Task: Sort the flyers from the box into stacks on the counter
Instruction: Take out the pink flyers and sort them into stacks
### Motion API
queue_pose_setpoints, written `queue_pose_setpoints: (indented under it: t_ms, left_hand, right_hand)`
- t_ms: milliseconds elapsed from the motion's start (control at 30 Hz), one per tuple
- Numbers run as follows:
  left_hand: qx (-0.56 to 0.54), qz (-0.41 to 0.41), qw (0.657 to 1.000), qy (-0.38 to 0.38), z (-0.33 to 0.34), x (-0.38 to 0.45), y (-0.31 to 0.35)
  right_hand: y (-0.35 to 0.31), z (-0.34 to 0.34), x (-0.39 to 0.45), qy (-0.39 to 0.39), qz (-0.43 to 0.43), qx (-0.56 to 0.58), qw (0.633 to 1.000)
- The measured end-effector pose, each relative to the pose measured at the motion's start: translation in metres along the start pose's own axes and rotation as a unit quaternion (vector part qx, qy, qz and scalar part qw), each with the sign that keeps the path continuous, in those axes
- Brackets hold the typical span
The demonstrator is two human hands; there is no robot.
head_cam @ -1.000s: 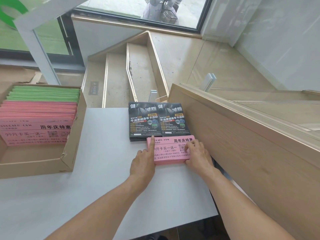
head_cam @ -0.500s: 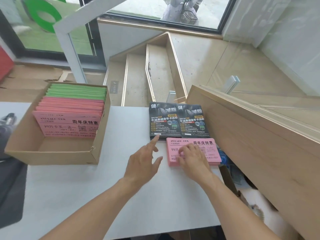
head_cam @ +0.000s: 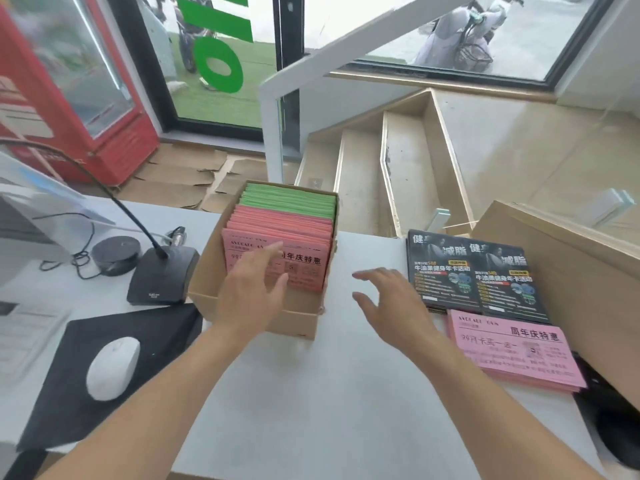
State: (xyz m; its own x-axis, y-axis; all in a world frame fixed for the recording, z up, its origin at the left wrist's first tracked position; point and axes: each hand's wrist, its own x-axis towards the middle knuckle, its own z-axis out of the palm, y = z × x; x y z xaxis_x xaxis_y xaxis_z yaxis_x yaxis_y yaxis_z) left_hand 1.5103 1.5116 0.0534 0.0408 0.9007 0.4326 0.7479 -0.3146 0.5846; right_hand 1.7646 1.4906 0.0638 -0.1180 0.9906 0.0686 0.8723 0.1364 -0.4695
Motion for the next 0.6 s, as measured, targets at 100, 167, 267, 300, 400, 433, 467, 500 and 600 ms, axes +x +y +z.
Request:
queue_pose_setpoints:
  t_ms: [100,167,267,300,400,433,467,500,600]
  left_hand:
    - [0.047,-0.033,0.997,-0.044,-0.016,0.017,-0.033]
    - [0.07,-0.039,0.994,-0.071,-0.022,0.026,-0.052]
    - [0.097,-0.047,0.986,-0.129,-0.022,0.032,-0.074]
    - [0.102,-0.052,0.983,-0.142,-0.021,0.032,-0.077]
    - [0.115,-0.067,0.98,-0.147,-0.019,0.031,-0.075]
    - [0.115,-0.075,0.98,-0.143,-0.019,0.031,-0.073]
    - [0.115,-0.084,0.98,-0.14,-0.02,0.031,-0.071]
    - [0.12,-0.09,0.979,-0.138,-0.021,0.032,-0.07]
    - [0.148,-0.096,0.973,-0.151,-0.022,0.031,-0.068]
  right_hand:
    - [-0.051,0.022,0.031,-0.002,-0.05,0.027,0.998]
    - [-0.074,0.036,0.052,-0.017,-0.066,0.002,0.998]
    - [-0.091,0.052,0.08,-0.027,-0.082,-0.071,0.994]
    - [-0.094,0.056,0.086,-0.033,-0.081,-0.094,0.992]
    - [-0.097,0.066,0.096,-0.063,-0.062,-0.125,0.988]
    - [-0.096,0.069,0.096,-0.064,-0.062,-0.133,0.987]
    - [-0.094,0.073,0.094,-0.054,-0.068,-0.142,0.986]
    - [-0.092,0.076,0.091,-0.037,-0.077,-0.151,0.985]
    - [-0.09,0.077,0.087,0.007,-0.1,-0.152,0.983]
